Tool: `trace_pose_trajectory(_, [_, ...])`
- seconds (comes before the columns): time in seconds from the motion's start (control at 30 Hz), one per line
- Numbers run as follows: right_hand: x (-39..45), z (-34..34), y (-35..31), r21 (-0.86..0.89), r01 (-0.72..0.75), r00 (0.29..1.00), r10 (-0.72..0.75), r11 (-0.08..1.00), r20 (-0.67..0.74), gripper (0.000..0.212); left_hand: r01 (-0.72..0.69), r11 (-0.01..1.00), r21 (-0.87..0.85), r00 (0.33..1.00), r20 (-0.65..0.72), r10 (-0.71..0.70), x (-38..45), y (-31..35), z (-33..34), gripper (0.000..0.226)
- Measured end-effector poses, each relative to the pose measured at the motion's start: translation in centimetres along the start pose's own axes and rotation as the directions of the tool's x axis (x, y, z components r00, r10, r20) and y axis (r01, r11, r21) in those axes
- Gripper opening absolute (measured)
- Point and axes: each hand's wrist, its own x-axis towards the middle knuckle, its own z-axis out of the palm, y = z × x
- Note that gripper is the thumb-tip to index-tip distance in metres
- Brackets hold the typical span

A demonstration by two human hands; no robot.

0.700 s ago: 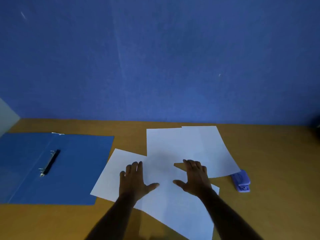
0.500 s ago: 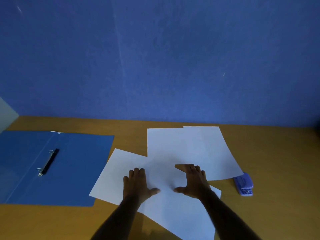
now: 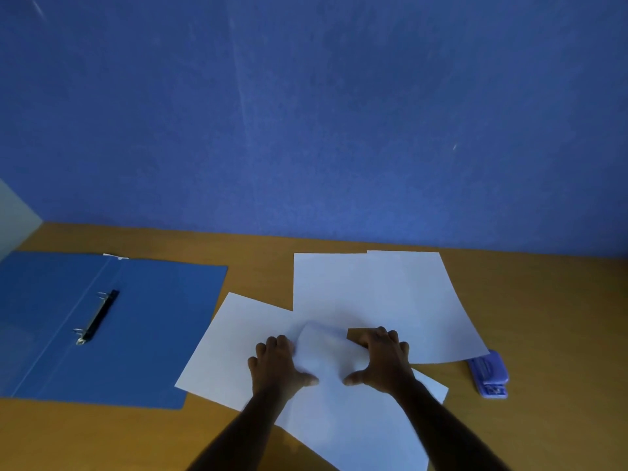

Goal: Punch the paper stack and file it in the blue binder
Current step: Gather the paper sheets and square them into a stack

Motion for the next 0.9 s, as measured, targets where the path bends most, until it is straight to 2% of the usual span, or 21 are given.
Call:
trace_pose_trajectory(0.07, [0.0, -0.2, -0.1, 0.009, 0.020, 1.000, -0.020, 1.000, -0.003, 0.082, 0.001, 0.999, -0.046, 1.000, -0.017, -0.002, -0.1, 0.0, 0.0, 0.076])
trace_pose_trajectory(0.17, [0.0, -0.8, 0.1, 0.148, 0.036, 0.998, -0.044, 0.988, 0.053, 0.076, -0.018, 0.993, -0.118, 1.000, -0.021, 0.016, -0.2, 0.0, -0.1, 0.070])
trace_pose_trajectory(0.27, [-0.1, -2.2, 0.8, 0.165, 0.042, 0.994, -0.058, 0.985, 0.094, 0.062, -0.041, 0.950, -0.309, 0.999, 0.018, 0.049, 0.0, -0.1, -0.2, 0.059])
trace_pose_trajectory(0.37, [-0.1, -4.0, 1.8, 0.190, 0.060, 0.993, -0.078, 0.980, 0.093, 0.041, -0.164, 0.892, -0.422, 0.982, 0.013, 0.187, 0.5, 0.0, -1.0, 0.031])
trace_pose_trajectory(0.47, [-0.5, -5.7, 2.8, 0.291, 0.054, 0.996, -0.072, 0.955, 0.051, 0.030, -0.268, 0.840, -0.471, 0.958, -0.042, 0.282, 1.2, 0.2, -2.5, 0.038])
trace_pose_trajectory(0.57, [-0.6, -6.9, 4.1, 0.456, 0.033, 0.999, -0.037, 0.889, 0.000, 0.018, -0.301, 0.778, -0.551, 0.953, -0.141, 0.268, 1.9, 0.7, -4.4, 0.036])
trace_pose_trajectory(0.63, [-1.1, -7.7, 5.1, 0.601, 0.027, 1.000, -0.013, 0.799, -0.028, 0.013, -0.278, 0.729, -0.625, 0.960, -0.194, 0.200, 2.1, 0.9, -5.5, 0.034])
trace_pose_trajectory(0.7, [-1.8, -8.5, 6.3, 0.732, 0.014, 0.997, 0.046, 0.681, -0.061, 0.019, -0.222, 0.666, -0.712, 0.975, -0.183, 0.130, 1.8, 0.4, -5.9, 0.051])
trace_pose_trajectory(0.73, [-2.3, -8.9, 6.9, 0.790, 0.010, 0.994, 0.080, 0.613, -0.074, 0.017, -0.229, 0.689, -0.688, 0.972, -0.198, 0.125, 1.7, -0.2, -5.7, 0.061])
trace_pose_trajectory(0.77, [-2.8, -9.3, 7.3, 0.844, 0.009, 0.990, 0.114, 0.537, -0.083, 0.014, -0.252, 0.761, -0.598, 0.965, -0.217, 0.149, 1.5, -0.9, -5.5, 0.070])
trace_pose_trajectory(0.83, [-3.7, -9.7, 8.2, 0.916, 0.023, 0.977, 0.184, 0.400, -0.105, 0.011, -0.266, 0.919, -0.290, 0.959, -0.172, 0.224, 1.1, -2.2, -4.3, 0.091])
trace_pose_trajectory(0.9, [-4.3, -10.1, 8.9, 0.947, 0.044, 0.962, 0.243, 0.318, -0.127, 0.014, -0.240, 0.971, -0.013, 0.969, -0.068, 0.239, 0.5, -3.1, -2.7, 0.124])
